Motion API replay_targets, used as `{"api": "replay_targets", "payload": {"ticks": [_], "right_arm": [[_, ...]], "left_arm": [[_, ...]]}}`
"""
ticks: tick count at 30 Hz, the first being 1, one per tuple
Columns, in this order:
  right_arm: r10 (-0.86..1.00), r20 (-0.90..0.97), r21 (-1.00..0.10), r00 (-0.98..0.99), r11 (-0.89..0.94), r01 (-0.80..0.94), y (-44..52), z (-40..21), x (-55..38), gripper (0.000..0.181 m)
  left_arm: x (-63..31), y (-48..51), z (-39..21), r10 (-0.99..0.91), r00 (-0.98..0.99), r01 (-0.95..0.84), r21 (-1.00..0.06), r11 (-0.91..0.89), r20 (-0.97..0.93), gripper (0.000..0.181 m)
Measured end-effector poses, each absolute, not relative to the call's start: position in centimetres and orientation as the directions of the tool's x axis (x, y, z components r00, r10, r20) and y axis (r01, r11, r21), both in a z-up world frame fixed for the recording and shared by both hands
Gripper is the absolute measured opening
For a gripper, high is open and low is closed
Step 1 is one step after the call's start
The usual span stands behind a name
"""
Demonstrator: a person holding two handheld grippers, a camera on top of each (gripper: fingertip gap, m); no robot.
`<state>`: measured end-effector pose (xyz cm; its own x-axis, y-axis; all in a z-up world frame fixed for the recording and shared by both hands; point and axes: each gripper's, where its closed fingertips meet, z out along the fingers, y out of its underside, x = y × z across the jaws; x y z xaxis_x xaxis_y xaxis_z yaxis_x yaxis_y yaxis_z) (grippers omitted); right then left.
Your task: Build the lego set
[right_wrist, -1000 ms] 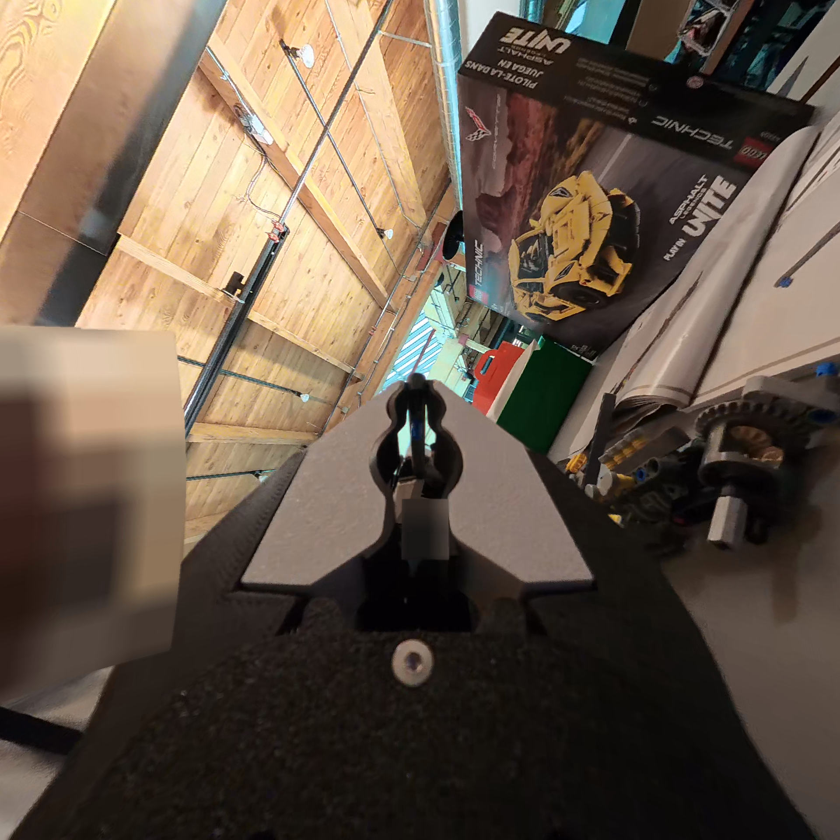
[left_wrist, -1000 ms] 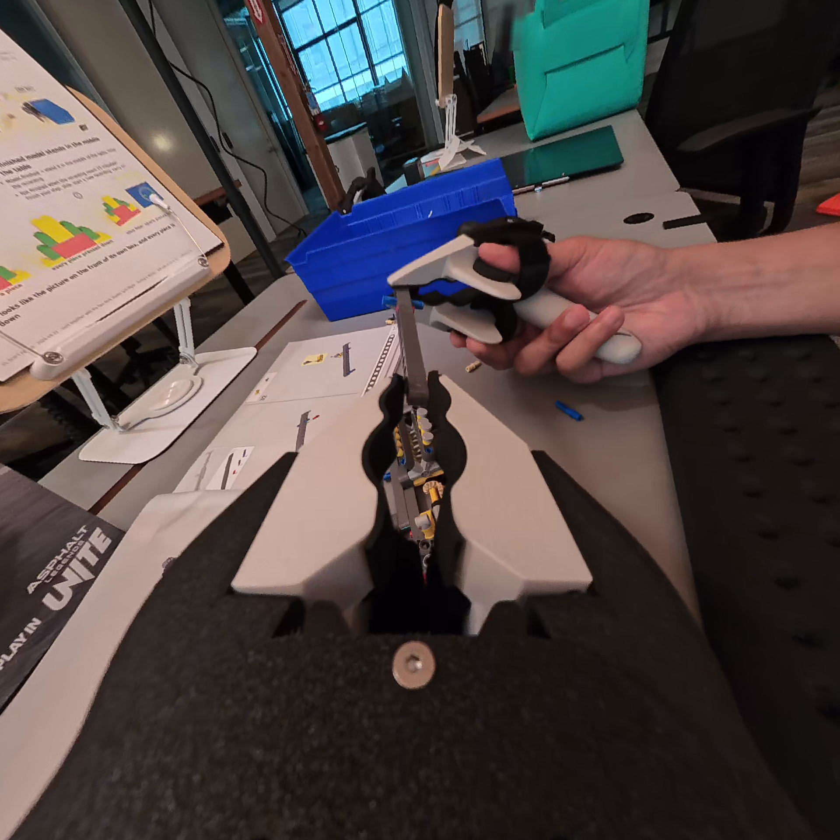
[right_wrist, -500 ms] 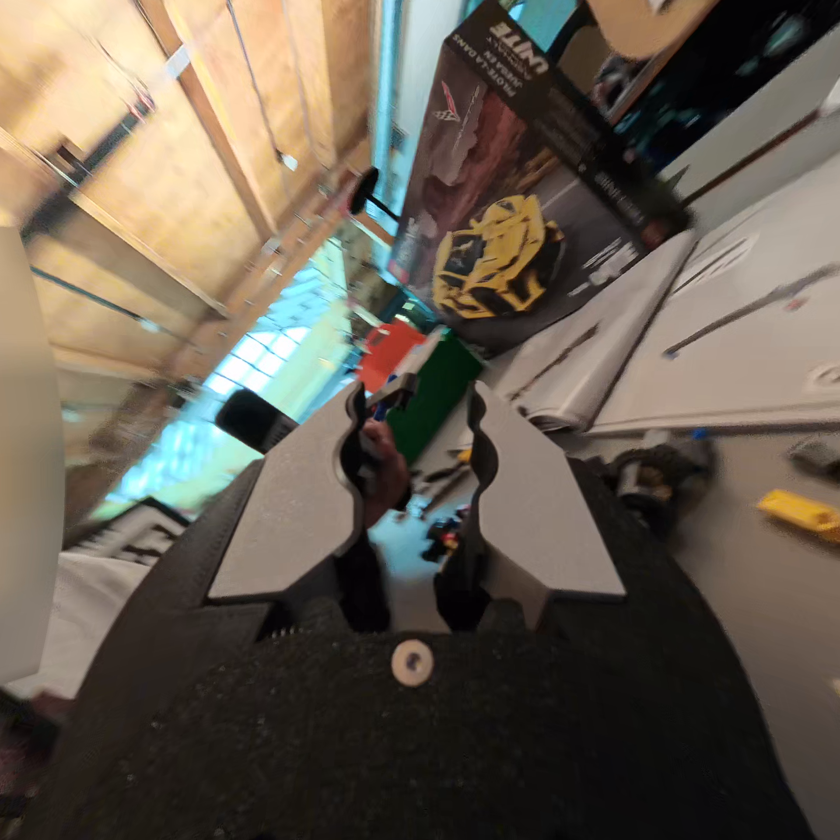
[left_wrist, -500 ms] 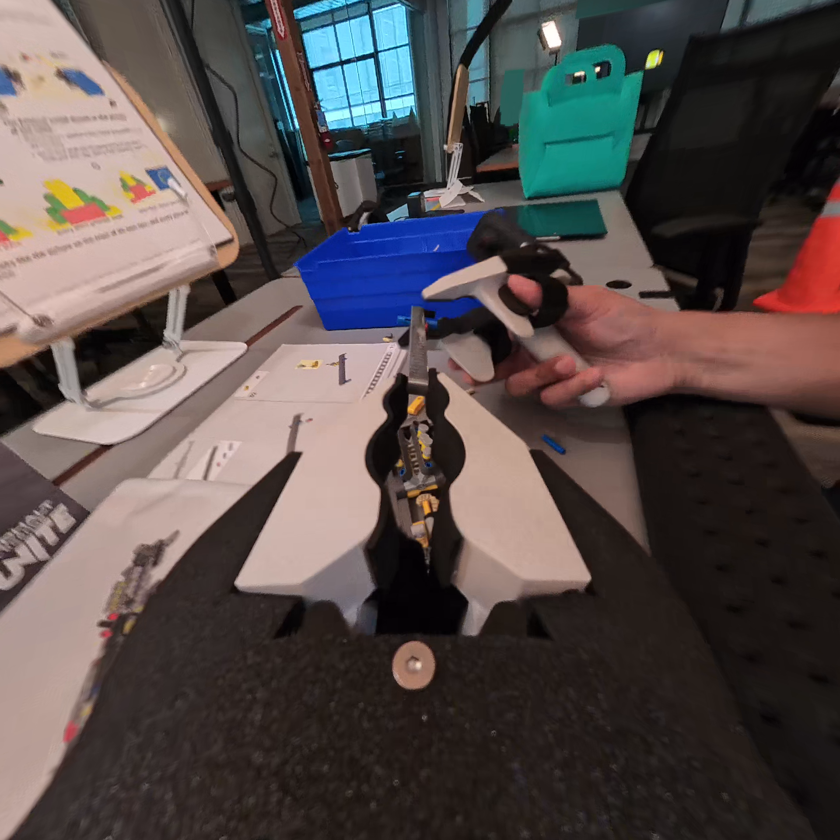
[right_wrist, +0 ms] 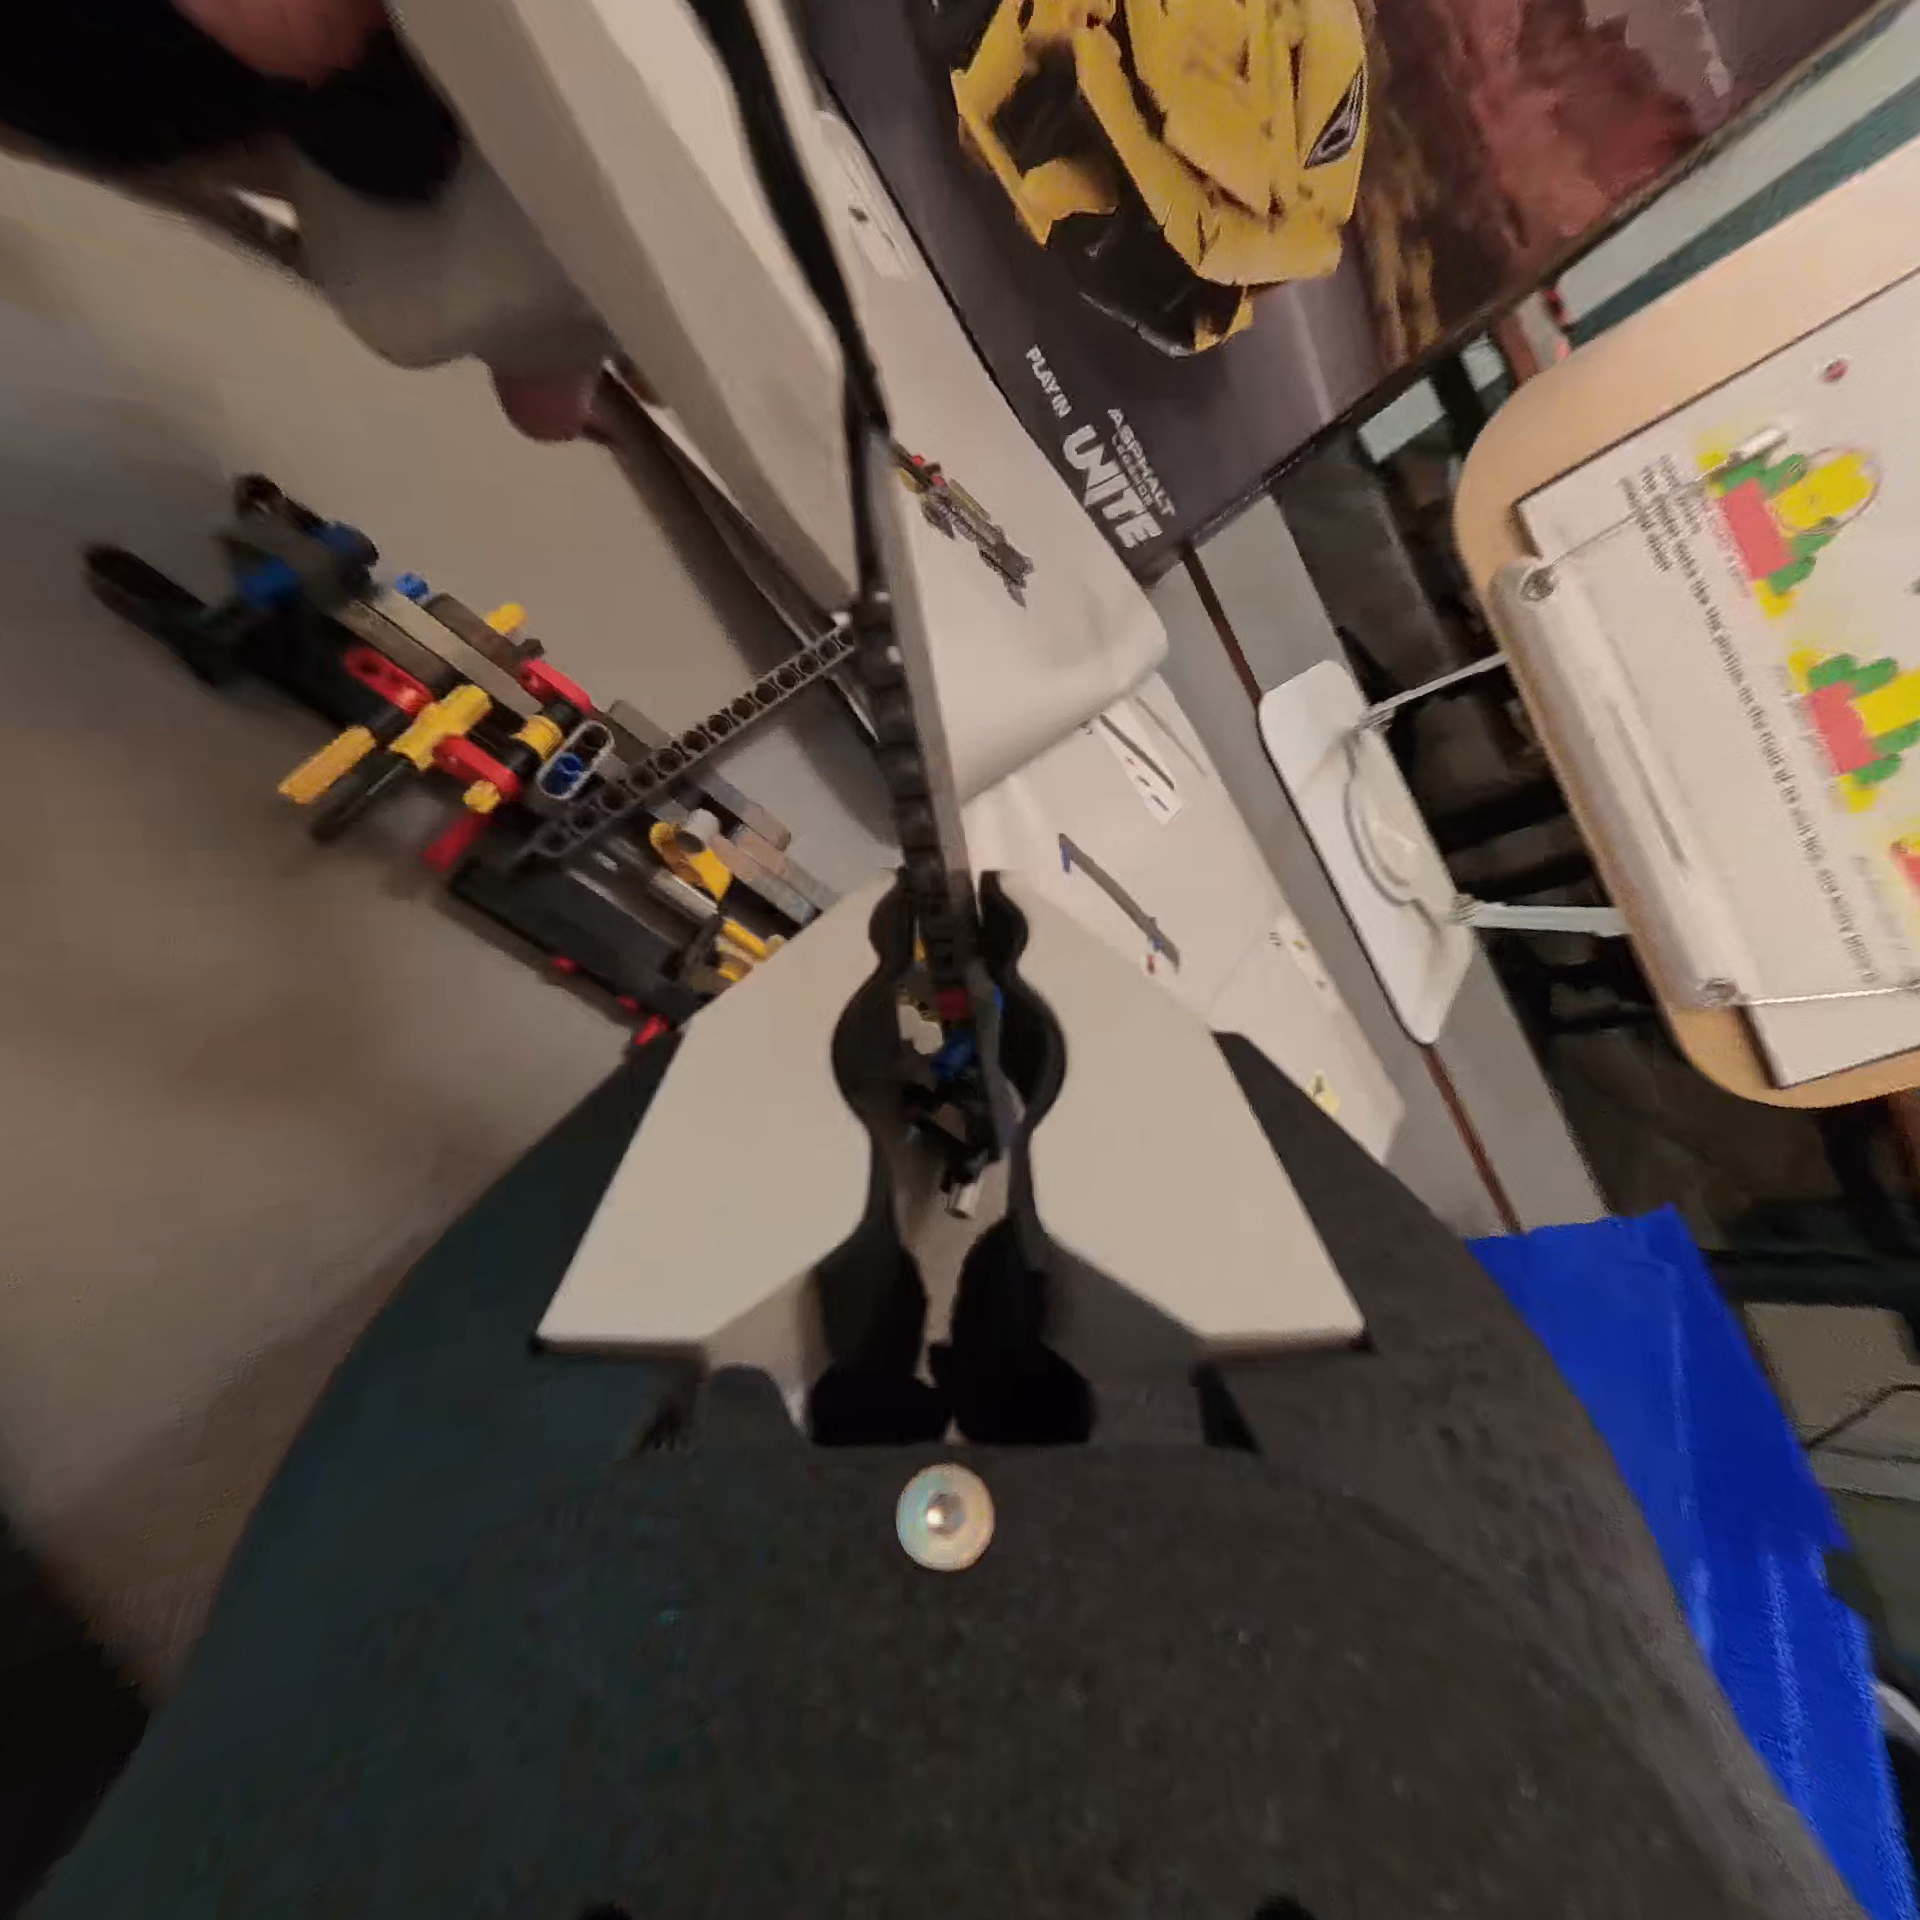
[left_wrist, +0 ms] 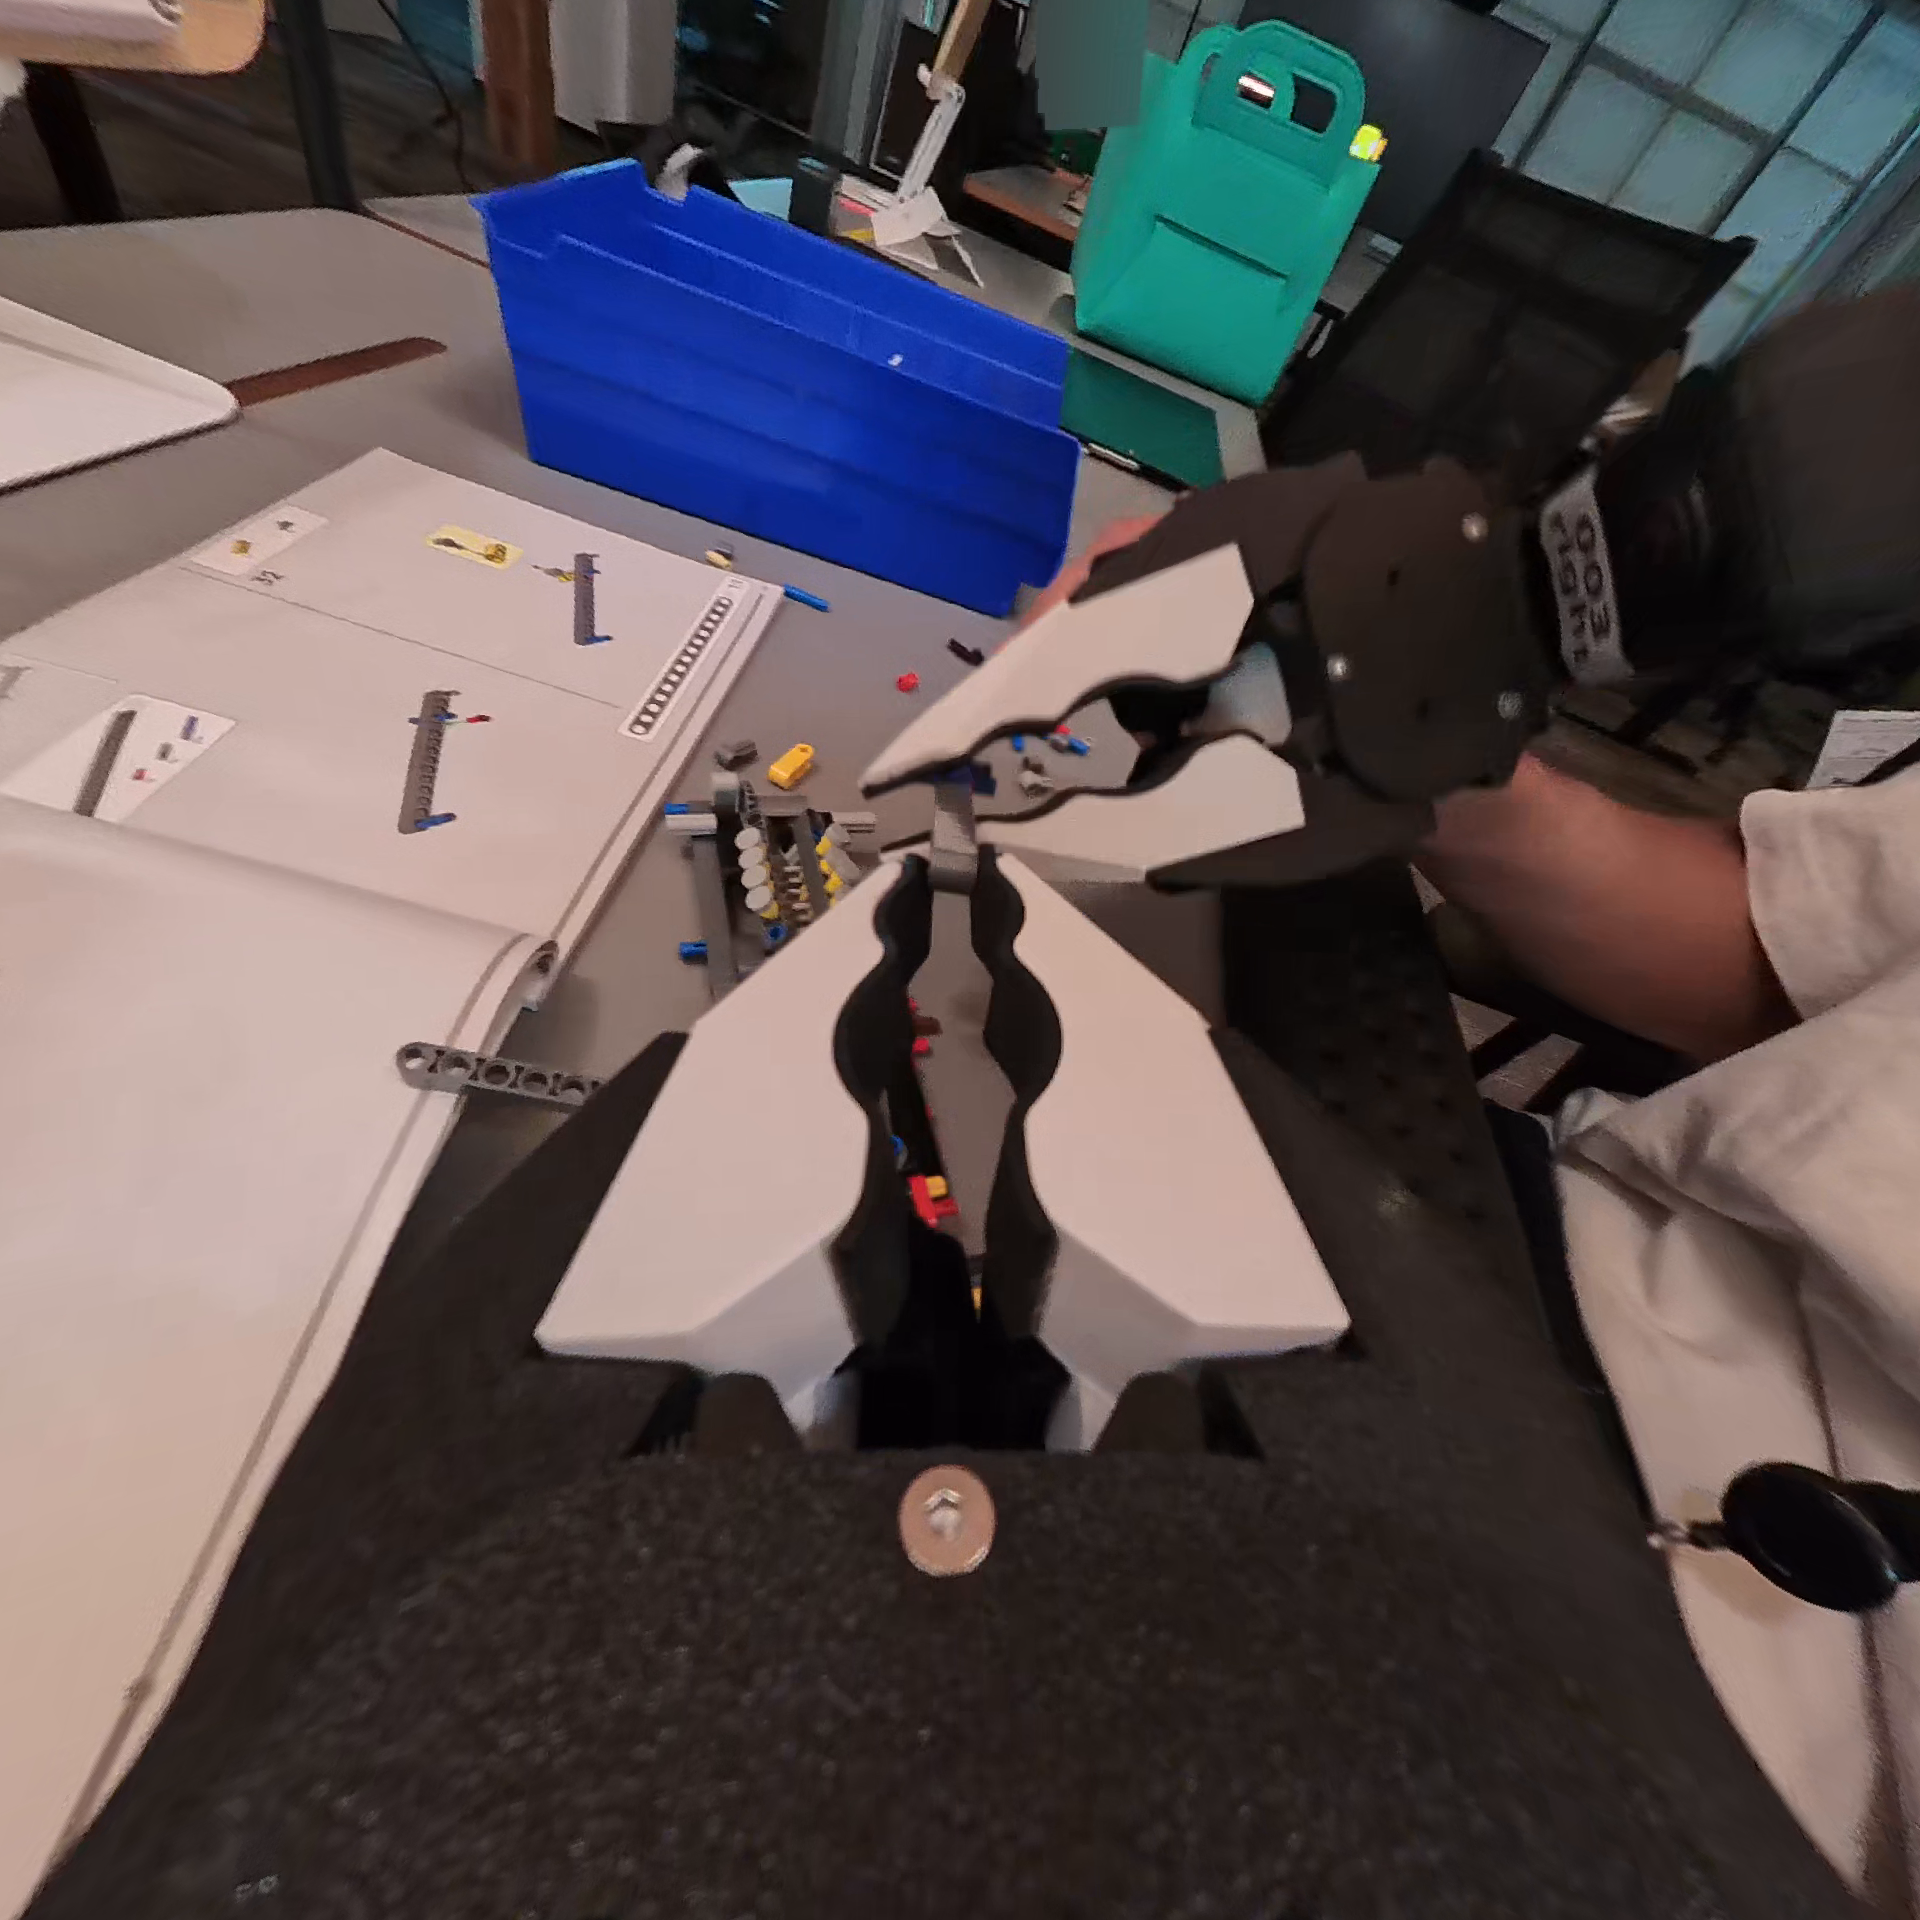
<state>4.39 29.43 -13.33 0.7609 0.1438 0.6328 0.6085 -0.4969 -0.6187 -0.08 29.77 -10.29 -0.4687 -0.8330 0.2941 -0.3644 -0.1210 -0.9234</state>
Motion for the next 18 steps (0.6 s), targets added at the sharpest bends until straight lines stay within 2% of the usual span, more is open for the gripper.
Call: {"api": "replay_targets", "payload": {"ticks": [1,3,5,7,18], "right_arm": [[0.142,0.645,-0.61,0.751,-0.495,0.618,29.6,-13.4,4.2,0.009],[0.083,0.56,-0.693,0.824,-0.498,0.522,30.1,-13.4,3.8,0.009],[0.004,0.394,-0.817,0.919,-0.458,0.352,30.8,-13.0,3.2,0.009],[-0.003,0.213,-0.89,0.977,-0.414,0.193,31.3,-13.0,2.0,0.009],[0.011,-0.124,-0.928,0.992,-0.355,-0.112,31.8,-13.1,0.3,0.009]], "left_arm": [[0.0,29.9,-9.9,-0.842,-0.461,-0.342,-0.931,-0.124,0.282,0.006],[0.3,30.2,-9.0,-0.858,-0.443,-0.28,-0.949,-0.143,0.259,0.006],[0.8,30.6,-8.1,-0.885,-0.402,-0.213,-0.964,-0.159,0.235,0.009],[1.2,30.5,-7.9,-0.901,-0.373,-0.19,-0.969,-0.16,0.222,0.016],[1.7,30.7,-7.5,-0.905,-0.346,-0.124,-0.968,-0.218,0.248,0.007]]}}
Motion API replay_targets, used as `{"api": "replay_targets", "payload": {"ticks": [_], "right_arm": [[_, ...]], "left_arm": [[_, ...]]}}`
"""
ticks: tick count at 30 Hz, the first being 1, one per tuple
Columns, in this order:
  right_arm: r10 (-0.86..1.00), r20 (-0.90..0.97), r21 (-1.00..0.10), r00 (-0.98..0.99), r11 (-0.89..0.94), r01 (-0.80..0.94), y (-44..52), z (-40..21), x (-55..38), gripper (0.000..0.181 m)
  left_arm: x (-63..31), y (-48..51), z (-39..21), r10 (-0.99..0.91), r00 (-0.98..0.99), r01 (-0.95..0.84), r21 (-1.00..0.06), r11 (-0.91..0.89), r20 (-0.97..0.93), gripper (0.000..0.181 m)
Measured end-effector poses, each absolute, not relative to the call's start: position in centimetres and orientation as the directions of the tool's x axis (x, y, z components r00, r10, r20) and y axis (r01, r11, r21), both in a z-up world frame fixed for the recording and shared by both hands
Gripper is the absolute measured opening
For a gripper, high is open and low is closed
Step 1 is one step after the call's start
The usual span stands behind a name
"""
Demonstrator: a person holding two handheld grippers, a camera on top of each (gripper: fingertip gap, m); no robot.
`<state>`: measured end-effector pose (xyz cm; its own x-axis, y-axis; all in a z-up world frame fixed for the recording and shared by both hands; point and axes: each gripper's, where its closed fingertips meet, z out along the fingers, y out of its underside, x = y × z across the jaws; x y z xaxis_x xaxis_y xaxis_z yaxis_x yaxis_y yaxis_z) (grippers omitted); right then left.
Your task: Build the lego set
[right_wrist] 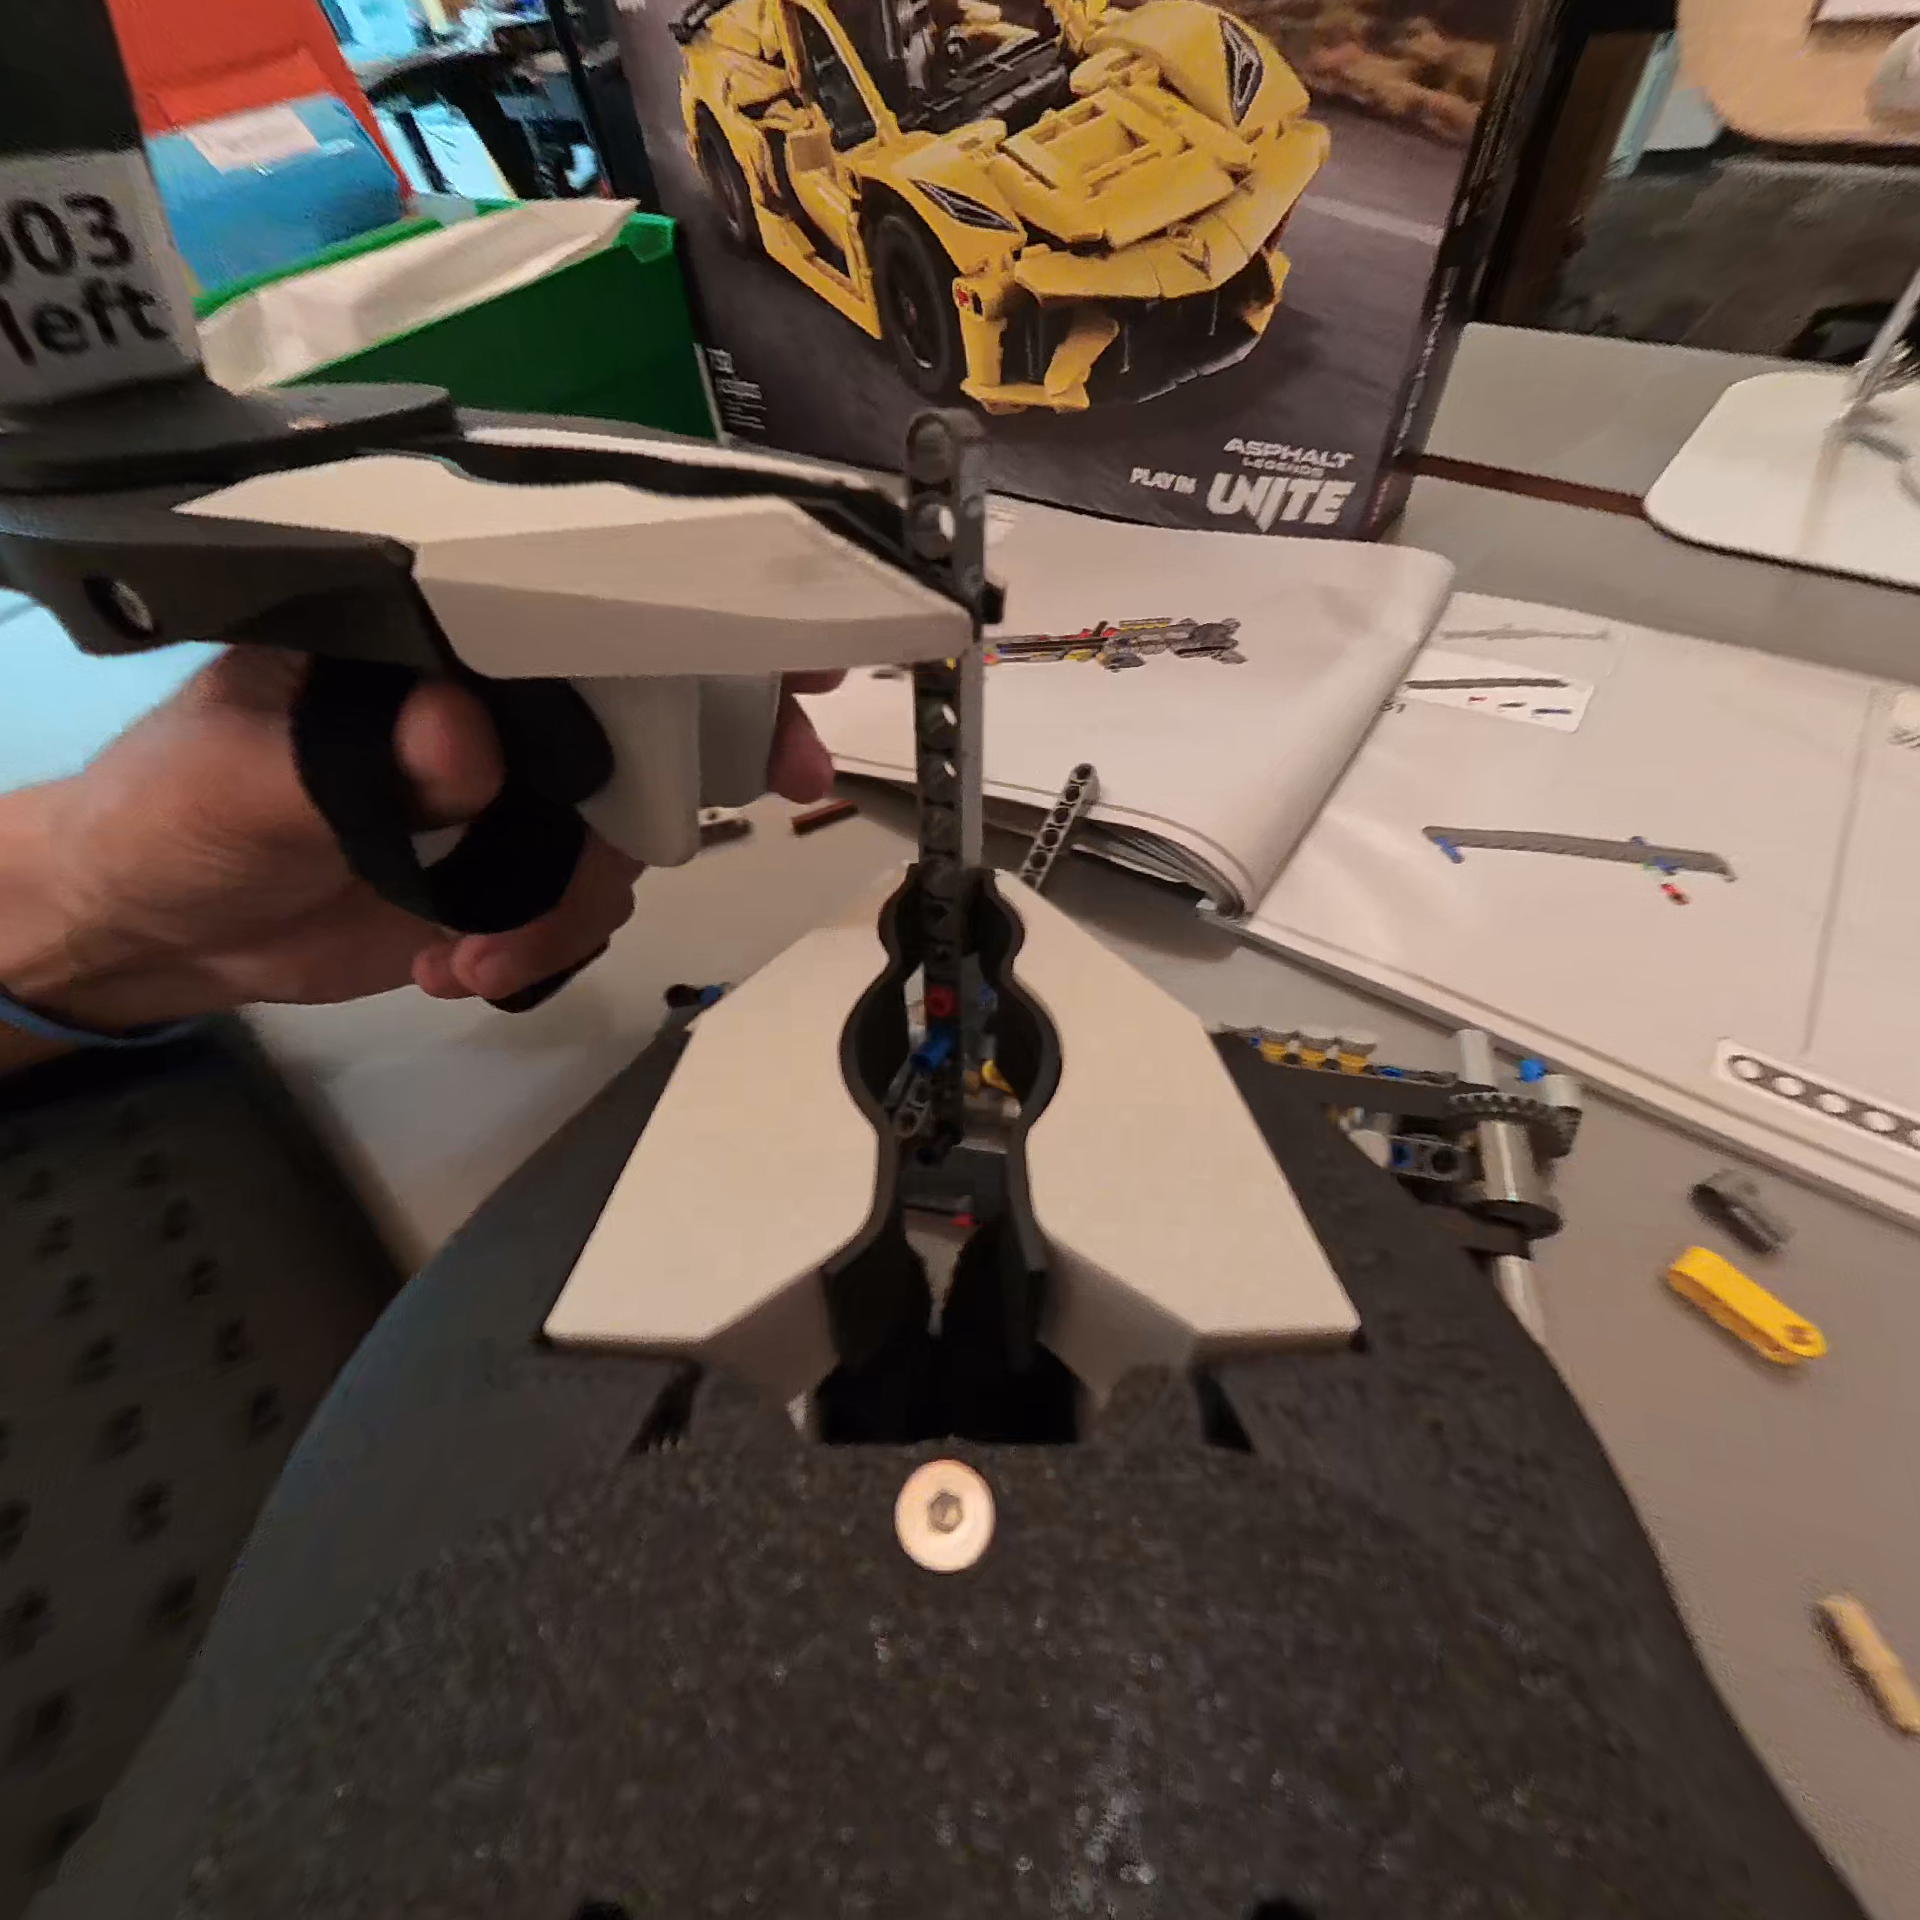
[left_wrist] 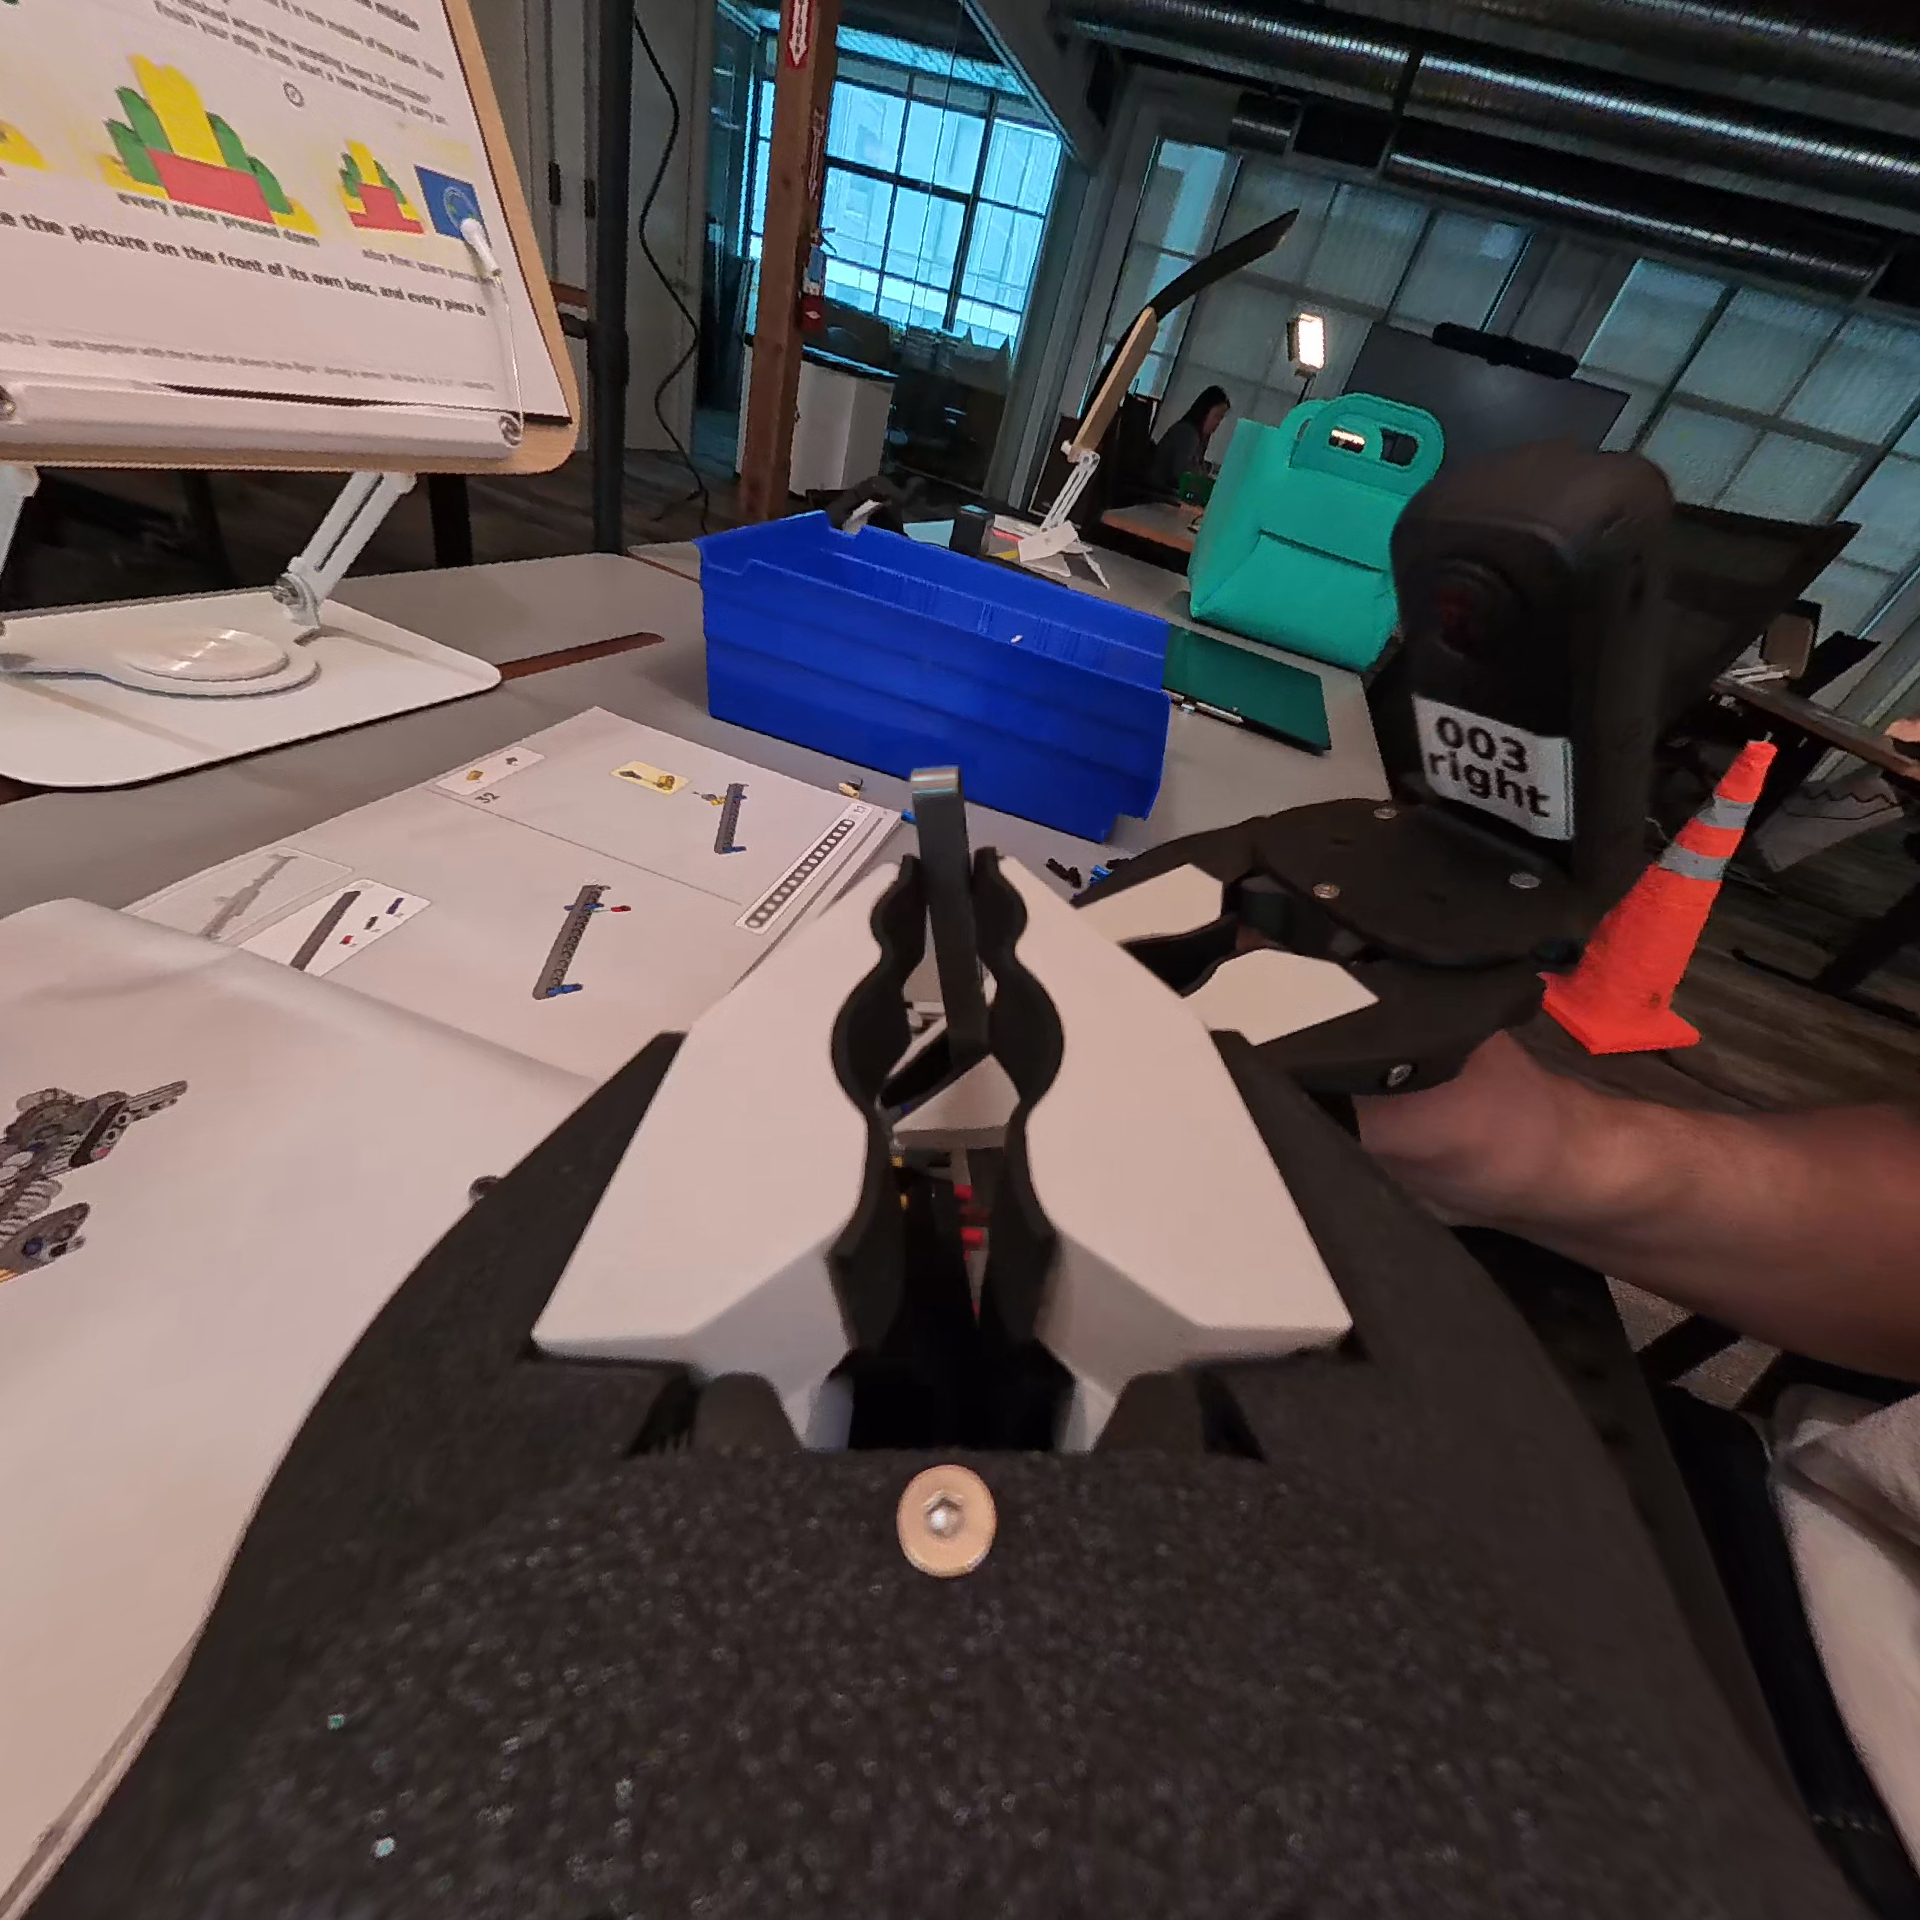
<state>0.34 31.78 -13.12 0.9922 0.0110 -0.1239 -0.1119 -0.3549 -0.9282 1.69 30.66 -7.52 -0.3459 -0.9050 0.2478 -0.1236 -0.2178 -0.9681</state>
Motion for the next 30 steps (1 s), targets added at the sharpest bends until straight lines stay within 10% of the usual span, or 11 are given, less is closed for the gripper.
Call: {"api": "replay_targets", "payload": {"ticks": [22,30], "right_arm": [[0.096,-0.065,-0.903,0.993,-0.43,-0.018,24.9,-11.1,6.8,0.026],[0.15,-0.096,-0.737,0.984,-0.675,0.031,17.2,-16.0,8.3,0.024]], "left_arm": [[-0.1,34.0,-5.0,-0.909,-0.319,-0.025,-0.962,-0.273,0.266,0.006],[-0.3,35.7,-5.2,-0.897,-0.301,-0.046,-0.945,-0.324,0.322,0.006]]}}
